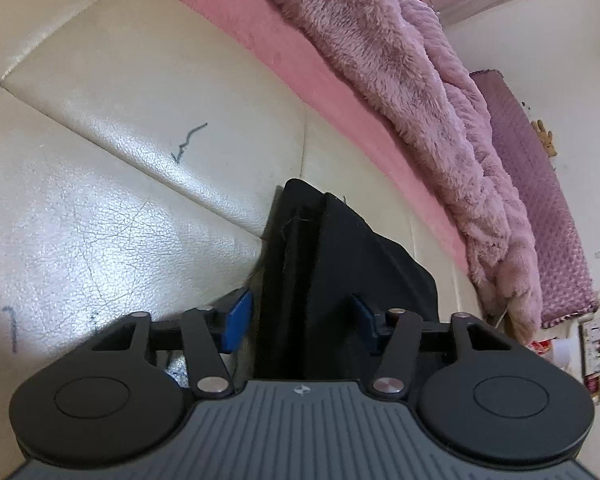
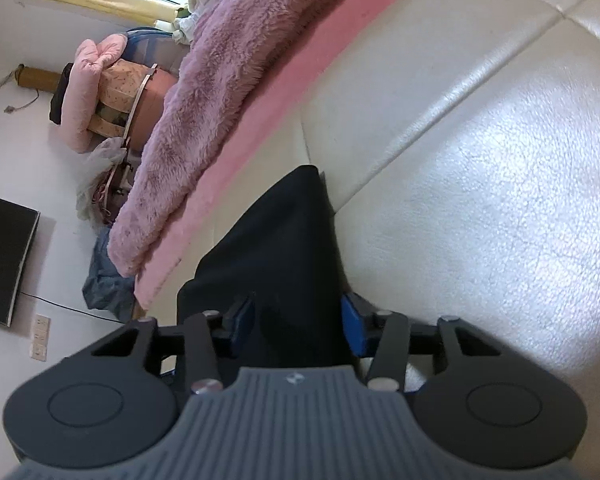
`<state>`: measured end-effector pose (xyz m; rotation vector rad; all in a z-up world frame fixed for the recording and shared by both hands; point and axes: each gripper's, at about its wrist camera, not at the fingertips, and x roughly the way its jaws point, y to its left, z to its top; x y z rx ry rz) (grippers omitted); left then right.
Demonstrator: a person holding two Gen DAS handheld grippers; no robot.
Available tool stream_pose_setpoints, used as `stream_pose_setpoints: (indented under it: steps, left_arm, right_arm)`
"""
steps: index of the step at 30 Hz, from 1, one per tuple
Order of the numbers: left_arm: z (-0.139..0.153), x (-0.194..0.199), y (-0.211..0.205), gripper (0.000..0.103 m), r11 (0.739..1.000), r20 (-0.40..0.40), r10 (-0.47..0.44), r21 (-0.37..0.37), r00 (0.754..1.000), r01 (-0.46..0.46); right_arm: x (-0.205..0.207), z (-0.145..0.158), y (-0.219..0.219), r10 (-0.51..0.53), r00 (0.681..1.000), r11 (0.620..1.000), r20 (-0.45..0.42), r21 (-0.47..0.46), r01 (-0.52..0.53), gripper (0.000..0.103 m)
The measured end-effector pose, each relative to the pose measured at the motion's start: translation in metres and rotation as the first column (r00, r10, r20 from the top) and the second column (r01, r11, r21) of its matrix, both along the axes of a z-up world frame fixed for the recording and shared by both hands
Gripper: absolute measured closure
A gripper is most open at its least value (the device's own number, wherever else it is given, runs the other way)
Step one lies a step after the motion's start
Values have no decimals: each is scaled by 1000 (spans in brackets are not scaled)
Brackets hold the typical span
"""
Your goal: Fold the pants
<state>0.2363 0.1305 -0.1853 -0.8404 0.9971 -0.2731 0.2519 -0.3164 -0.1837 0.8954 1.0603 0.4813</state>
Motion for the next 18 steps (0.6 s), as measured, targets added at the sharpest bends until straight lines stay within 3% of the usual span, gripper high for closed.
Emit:
stream_pose_setpoints:
  steps: [1, 3, 5, 11, 18]
  left_arm:
    - [-2, 1, 1, 52, 1000, -7, 2, -21, 1000, -2]
    - [-4, 1, 1, 56, 998, -22, 15, -55, 1000, -16]
    - [-1, 2, -2, 63, 999, -23, 16, -39, 1000, -17]
    - [17, 2, -8, 74, 999, -16, 13, 34, 1000, -12]
    - [42, -3, 4, 76, 996, 16, 28, 90, 999, -29]
  right_arm:
    - [1, -1, -3, 3, 1000, 1000, -9, 11, -3, 64]
    - [3, -4, -7, 1, 999, 1000, -32, 30, 0, 71]
    - [3, -6, -9, -1, 999, 999, -51, 40, 3, 81]
    - [-1, 1, -9, -4, 998, 1000, -64, 28, 6, 89]
    - [0, 35, 12, 40, 999, 999, -4, -8, -40, 91]
